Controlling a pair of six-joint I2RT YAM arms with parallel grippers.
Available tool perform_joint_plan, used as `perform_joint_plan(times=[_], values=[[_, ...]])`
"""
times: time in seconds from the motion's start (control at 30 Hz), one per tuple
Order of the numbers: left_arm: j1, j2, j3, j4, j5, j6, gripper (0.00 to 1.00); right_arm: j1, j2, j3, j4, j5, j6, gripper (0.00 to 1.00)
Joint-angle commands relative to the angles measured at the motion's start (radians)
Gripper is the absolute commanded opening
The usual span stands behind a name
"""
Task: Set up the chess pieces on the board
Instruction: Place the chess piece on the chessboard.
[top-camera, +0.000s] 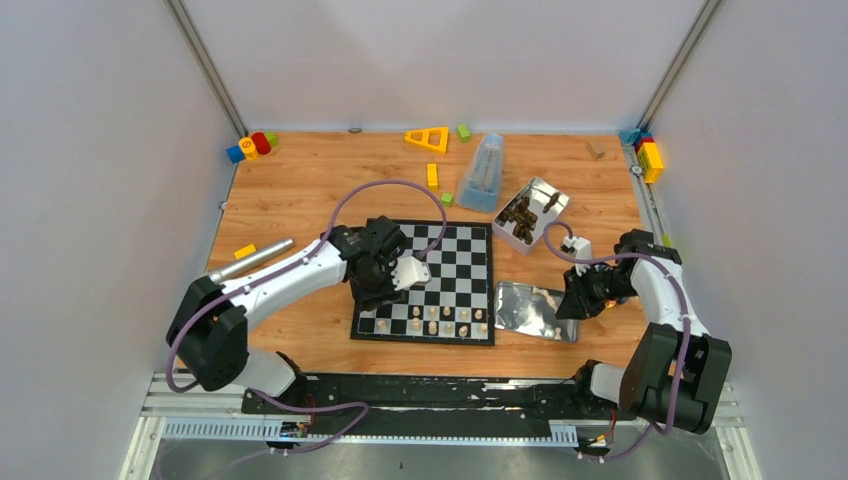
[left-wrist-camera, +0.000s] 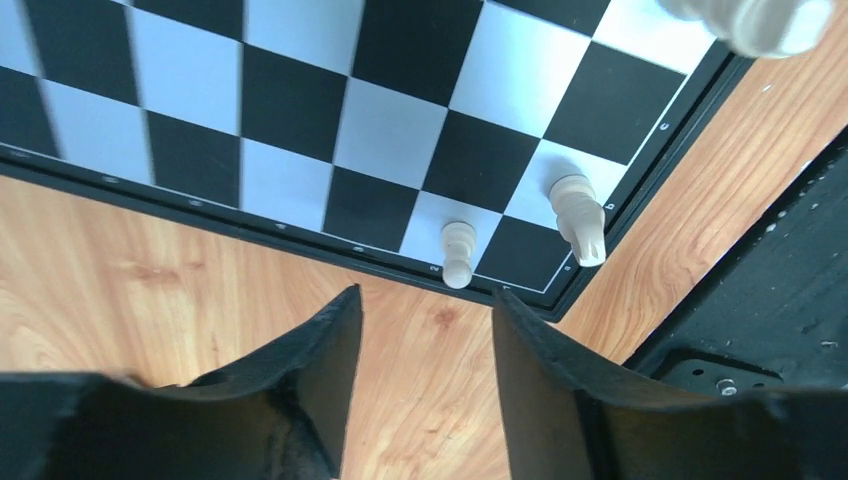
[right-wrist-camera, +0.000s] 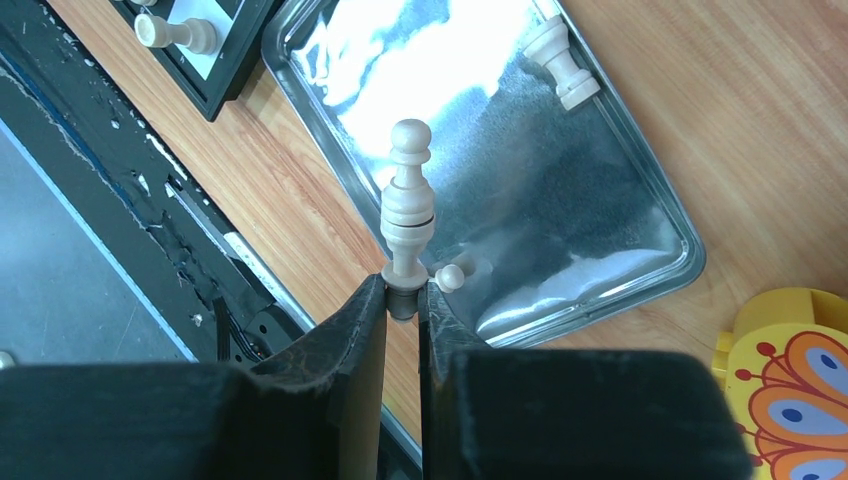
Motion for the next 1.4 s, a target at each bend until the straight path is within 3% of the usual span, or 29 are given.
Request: perform_joint_plan(times=[0.0, 0.13, 0.33, 0.47, 0.53, 0.9, 1.37], values=[[0.013, -0.115, 0.084, 0.03, 0.06, 0.024, 0.61, 0.032, -0.022, 0.047, -0.019, -0.068, -0.027, 0.01], [0.014, -0.173, 0.14, 0.089, 0.198, 0.051, 0.69, 0.071, -0.033, 0.092, -0.054, -0.14, -0.025, 0.01], [0.014, -0.187, 0.167, 0.296, 0.559, 0.071, 0.71, 0.186, -0.042, 0.175, -0.12, -0.249, -0.003, 0.01], [0.013, -0.08, 0.244, 0.391, 0.804, 0.061, 0.69, 0.294, -0.043, 0.225, -0.12, -0.272, 0.039, 0.01], [0.011, -0.019, 0.287, 0.425, 0.863, 0.059, 0.68, 0.349, -0.035, 0.248, -0.115, -0.288, 0.062, 0.01], [-0.041, 0.159, 0.377, 0.547, 1.004, 0.062, 0.64, 0.476, 0.024, 0.346, -0.085, -0.358, 0.132, 0.01], [-0.075, 0.222, 0.394, 0.569, 1.052, 0.047, 0.52, 0.497, 0.03, 0.342, -0.063, -0.348, 0.157, 0.0]])
